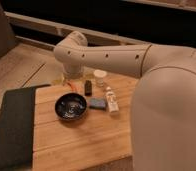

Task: Place the white sponge in the ceramic cup

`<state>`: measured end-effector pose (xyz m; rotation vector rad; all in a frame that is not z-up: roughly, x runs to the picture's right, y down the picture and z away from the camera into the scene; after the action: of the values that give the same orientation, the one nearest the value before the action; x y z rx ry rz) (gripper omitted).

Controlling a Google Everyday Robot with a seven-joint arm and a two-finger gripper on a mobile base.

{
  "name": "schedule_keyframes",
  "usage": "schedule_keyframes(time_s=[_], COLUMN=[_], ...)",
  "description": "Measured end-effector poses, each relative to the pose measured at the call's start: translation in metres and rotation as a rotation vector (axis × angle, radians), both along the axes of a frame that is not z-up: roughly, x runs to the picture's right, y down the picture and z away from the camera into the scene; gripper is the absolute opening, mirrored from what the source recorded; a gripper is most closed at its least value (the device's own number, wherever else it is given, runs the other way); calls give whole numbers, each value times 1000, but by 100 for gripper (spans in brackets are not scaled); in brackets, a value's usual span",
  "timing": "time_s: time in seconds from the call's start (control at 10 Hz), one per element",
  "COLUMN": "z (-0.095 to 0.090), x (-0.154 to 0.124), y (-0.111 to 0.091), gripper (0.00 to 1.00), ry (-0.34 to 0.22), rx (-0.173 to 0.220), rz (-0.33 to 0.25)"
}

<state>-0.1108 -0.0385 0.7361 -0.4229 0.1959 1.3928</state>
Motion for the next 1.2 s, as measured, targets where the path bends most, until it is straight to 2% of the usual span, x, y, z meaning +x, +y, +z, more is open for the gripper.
schedule_keyframes(time_s=[0.4, 0.6, 0.9, 1.0, 1.2], z=[-1, -4, -28, -46, -65], x=[-3, -1, 2, 4, 13], y=[1, -1, -4, 1, 10], gripper=[65, 65, 65, 65, 65], ry=[-9, -52, -183, -257, -337], rx=[-2, 3, 19, 9, -19], rz=[-4, -39, -207, -334, -491])
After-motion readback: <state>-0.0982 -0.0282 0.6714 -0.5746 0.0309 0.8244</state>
